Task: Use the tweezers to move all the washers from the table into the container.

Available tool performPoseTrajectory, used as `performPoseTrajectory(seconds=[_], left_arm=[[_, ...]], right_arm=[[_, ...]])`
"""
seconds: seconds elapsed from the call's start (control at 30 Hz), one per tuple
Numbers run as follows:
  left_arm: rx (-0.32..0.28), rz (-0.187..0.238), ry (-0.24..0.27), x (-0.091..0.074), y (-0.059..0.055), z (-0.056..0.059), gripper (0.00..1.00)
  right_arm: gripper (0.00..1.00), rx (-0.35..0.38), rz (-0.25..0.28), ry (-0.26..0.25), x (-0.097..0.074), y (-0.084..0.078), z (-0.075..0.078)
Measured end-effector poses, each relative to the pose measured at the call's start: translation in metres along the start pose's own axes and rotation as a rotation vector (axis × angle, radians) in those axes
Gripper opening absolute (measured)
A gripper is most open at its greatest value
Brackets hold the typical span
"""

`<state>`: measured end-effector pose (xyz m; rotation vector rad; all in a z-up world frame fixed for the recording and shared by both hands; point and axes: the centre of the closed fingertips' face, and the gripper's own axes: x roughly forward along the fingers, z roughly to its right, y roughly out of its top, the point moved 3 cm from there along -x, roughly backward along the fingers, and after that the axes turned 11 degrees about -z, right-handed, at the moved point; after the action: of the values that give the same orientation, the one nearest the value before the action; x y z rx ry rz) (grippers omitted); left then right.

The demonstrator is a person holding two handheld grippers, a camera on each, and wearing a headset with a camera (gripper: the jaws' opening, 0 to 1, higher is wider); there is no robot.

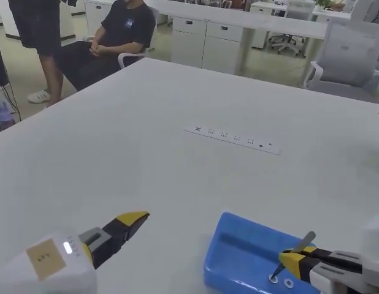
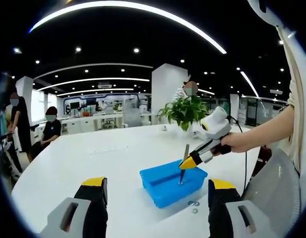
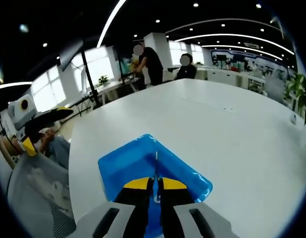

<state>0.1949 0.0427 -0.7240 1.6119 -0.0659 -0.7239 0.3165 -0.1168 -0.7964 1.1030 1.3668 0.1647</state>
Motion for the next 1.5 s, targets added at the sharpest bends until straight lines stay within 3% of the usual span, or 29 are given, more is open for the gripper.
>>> performPoseTrajectory(seconds=[0.5, 0.73, 1.0, 1.2, 1.37, 1.5], left_arm=[[0.003, 0.001, -0.006, 0.0, 0.0, 0.001, 0.85], [0.004, 0.0, -0.002, 0.0, 0.0, 0.001, 0.85], [0.005, 0.002, -0.005, 0.0, 0.0, 0.002, 0.85], [0.007, -0.003, -0.005, 0.0, 0.0, 0.002, 0.85], [0.007, -0.002, -0.002, 0.0, 0.0, 0.001, 0.85], [0.006, -0.003, -0.002, 0.0, 0.0, 0.001, 0.84]], right_arm=[[0.03, -0.008, 0.076, 0.008, -0.024, 0.015, -0.016], [0.03, -0.027, 0.107, 0.023, -0.034, 0.025, -0.033], [0.03, -0.034, 0.117, 0.034, -0.041, 0.023, -0.043], [0.04, -0.017, 0.129, 0.073, -0.042, 0.02, -0.053], [0.04, 0.027, 0.139, 0.142, -0.04, 0.016, -0.064], [0.03, 0.029, 0.12, 0.169, -0.035, 0.009, -0.072]])
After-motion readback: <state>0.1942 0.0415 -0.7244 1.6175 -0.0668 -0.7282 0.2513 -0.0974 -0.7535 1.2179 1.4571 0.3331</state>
